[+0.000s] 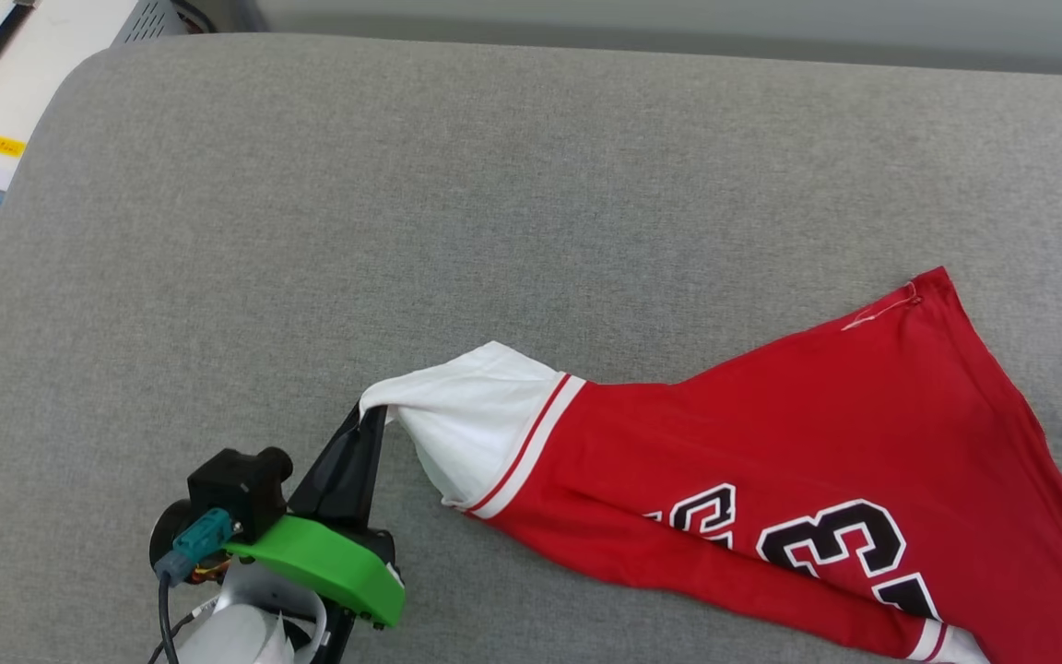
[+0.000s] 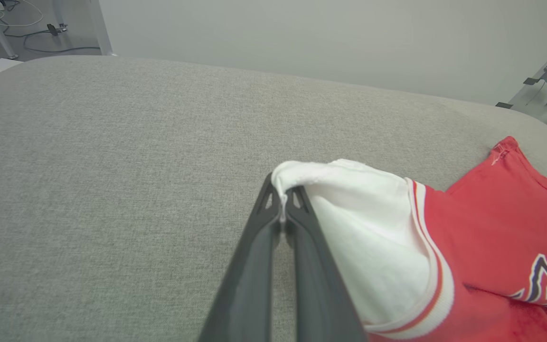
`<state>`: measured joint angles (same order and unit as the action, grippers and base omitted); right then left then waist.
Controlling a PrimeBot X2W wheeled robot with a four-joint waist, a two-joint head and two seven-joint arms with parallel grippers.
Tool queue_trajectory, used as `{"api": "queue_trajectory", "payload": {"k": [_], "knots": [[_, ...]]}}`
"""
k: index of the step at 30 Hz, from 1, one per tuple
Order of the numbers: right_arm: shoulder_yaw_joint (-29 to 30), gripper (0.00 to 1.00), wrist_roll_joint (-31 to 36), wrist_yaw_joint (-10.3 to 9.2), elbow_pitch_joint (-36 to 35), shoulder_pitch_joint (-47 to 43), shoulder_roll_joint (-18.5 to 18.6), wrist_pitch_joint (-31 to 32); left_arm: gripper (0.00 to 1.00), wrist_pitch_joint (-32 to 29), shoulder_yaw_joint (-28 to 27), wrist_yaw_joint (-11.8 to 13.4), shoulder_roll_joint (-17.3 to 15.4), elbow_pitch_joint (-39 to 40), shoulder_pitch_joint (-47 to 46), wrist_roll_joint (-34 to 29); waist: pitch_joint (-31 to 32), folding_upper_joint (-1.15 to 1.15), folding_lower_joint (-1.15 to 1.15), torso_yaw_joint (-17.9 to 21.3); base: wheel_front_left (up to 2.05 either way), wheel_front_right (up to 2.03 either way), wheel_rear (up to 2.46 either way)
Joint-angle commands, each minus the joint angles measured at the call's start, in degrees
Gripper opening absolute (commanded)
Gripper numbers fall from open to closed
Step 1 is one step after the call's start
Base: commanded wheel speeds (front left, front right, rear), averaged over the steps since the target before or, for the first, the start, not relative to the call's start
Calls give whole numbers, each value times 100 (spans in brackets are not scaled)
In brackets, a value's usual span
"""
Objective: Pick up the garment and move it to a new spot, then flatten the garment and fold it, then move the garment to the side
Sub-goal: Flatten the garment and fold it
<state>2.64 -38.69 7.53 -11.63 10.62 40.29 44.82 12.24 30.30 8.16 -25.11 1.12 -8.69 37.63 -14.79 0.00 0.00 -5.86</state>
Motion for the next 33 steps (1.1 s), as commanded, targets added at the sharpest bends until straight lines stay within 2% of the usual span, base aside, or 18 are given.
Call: {"api": "queue_trajectory", "payload": {"k": [1, 7, 13, 17, 23, 24, 25, 33], "knots": [[-202, 100, 48, -4, 135, 309, 48, 152, 0, 17, 9, -47, 26, 13, -131, -57, -161, 0, 0, -137, 0, 0, 0], [-1185, 100, 120, -4, 1083, 1577, 63, 680, 0, 46, 72, -105, 132, -16, -357, -112, -410, 0, 0, -302, 0, 0, 0], [-1935, 100, 258, -4, 2232, 2505, -203, 718, 0, 69, 137, -183, 215, -51, -576, -164, -694, 0, 0, -452, 0, 0, 0], [-2307, 100, 288, -4, 2922, 2771, -390, 493, 0, 89, 173, -224, 276, -99, -690, -187, -827, 0, 0, -543, 0, 0, 0], [-2880, 100, 110, -4, 3759, 2599, -422, 364, 0, 123, 217, -269, 345, -209, -757, -205, -877, 0, 0, -614, 0, 0, 0], [-2947, 46, 15, -4, 3795, 2573, -408, 304, 0, 128, 216, -272, 343, -227, -756, -205, -871, 0, 0, -608, 0, 0, 0], [-2986, 0, -28, -4, 3805, 2571, -386, 202, 0, 131, 212, -272, 336, -242, -753, -204, -860, 0, 0, -596, 0, 0, 0], [-3277, 0, -363, -4, 3534, 2709, -70, -798, 0, 43, 217, -351, 95, -338, -813, -271, -467, 0, 0, -382, 0, 0, 0]]}}
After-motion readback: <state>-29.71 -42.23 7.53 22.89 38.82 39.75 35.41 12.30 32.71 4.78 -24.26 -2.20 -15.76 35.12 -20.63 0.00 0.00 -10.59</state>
